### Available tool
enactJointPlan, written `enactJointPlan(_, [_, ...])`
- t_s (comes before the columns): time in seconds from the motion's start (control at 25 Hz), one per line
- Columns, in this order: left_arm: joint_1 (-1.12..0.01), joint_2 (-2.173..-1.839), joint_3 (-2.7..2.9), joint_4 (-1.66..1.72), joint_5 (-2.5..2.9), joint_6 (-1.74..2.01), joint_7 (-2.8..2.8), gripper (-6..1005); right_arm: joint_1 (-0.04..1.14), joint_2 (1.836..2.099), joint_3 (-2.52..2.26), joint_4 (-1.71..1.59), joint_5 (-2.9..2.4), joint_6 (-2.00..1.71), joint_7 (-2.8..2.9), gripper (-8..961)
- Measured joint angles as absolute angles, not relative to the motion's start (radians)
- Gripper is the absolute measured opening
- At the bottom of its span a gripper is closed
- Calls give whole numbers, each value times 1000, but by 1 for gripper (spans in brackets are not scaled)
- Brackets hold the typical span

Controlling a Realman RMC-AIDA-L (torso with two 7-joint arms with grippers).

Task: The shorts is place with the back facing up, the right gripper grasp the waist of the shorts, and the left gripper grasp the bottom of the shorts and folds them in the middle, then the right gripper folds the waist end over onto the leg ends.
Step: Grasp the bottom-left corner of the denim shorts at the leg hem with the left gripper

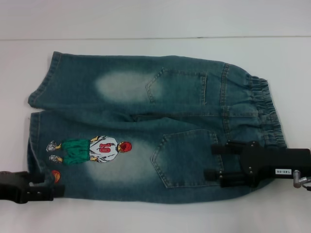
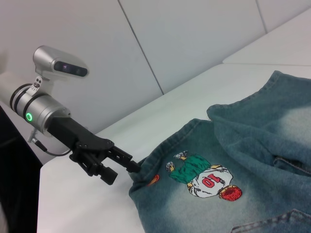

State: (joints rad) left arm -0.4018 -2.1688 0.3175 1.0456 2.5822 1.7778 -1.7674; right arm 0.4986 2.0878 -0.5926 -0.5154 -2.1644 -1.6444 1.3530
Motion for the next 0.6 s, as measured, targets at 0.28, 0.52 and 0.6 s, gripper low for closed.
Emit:
enactJointPlan(0.28, [-406,-2169,307,1062,2582,1790,-1774,898,497,2088,-592,-515,-2164,-1644,1353,938])
enactJointPlan(0.52, [-400,-2169,299,1053,2582,1733,-1800,897,494,2088,-594,-515,-2164,-1636,1352,937])
enactJointPlan(0.6, [-398,-2169,293,1052,2582,1716,-1802,896,494,2088,-594,-515,-2164,-1636,1352,936])
